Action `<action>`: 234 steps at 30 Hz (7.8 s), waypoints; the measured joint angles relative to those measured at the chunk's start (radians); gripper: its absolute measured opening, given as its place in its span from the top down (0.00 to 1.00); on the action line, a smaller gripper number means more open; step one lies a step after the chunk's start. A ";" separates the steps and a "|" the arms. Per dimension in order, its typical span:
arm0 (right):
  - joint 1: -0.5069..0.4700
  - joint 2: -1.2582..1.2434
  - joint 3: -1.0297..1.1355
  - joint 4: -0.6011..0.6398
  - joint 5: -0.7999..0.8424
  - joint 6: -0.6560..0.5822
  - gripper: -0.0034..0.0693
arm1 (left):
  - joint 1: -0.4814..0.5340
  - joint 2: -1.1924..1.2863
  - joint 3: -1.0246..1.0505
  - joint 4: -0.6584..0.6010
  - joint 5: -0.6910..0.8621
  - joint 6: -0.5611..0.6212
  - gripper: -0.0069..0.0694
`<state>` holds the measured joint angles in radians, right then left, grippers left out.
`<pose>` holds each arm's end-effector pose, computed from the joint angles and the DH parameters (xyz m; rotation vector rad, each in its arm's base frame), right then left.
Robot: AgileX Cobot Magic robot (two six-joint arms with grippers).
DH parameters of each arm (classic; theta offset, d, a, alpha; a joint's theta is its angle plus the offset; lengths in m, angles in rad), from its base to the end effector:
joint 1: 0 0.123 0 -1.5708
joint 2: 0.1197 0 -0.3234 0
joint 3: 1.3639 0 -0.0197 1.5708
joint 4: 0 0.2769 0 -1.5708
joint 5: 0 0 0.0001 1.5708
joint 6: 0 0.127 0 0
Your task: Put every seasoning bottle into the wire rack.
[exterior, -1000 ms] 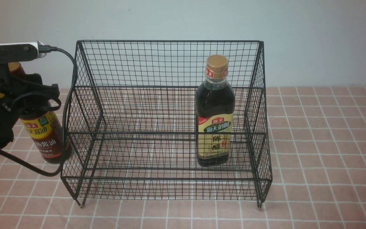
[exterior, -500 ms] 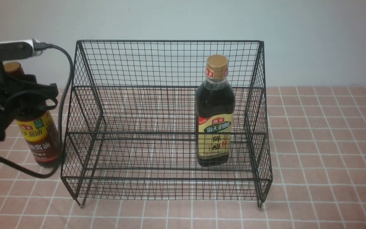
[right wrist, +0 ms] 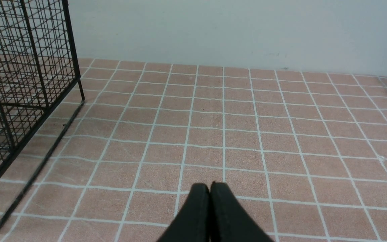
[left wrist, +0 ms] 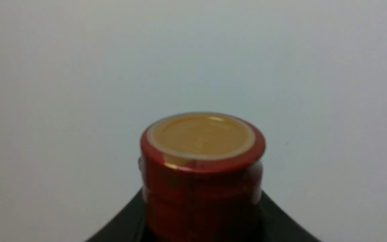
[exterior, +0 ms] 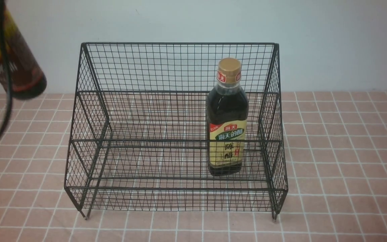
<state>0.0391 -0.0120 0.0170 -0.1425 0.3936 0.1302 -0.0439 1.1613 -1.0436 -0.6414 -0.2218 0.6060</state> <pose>0.0739 -0.0040 0.1616 -0.0007 1.8782 -0.0254 0.3099 0.0031 0.4627 -0.0945 1.4208 0.0382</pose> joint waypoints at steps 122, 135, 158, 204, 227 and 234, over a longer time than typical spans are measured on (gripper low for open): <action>0.000 0.000 0.000 0.000 0.000 -0.004 0.97 | -0.188 -0.295 -0.166 0.114 1.159 -0.161 0.92; 0.000 0.000 0.000 0.000 0.000 -0.004 0.97 | -0.187 -0.483 -0.169 0.205 1.256 -0.253 0.92; 0.000 0.000 0.000 0.000 0.000 -0.004 0.97 | 0.020 -1.087 0.661 0.455 0.704 -0.317 0.92; 0.000 0.000 0.000 0.000 -0.002 -0.005 0.97 | -0.042 -1.173 1.067 0.670 0.609 -0.572 0.92; 0.000 0.000 0.001 0.156 -0.009 -0.038 0.97 | -0.042 -1.173 1.067 0.670 0.609 -0.573 0.92; 0.000 0.000 0.001 0.156 -0.009 -0.038 0.97 | -0.042 -1.173 1.067 0.670 0.609 -0.573 0.92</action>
<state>0.0391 -0.0120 0.0182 0.0136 0.3845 0.0924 -0.0860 -0.0114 0.0238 0.0291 0.3869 0.0325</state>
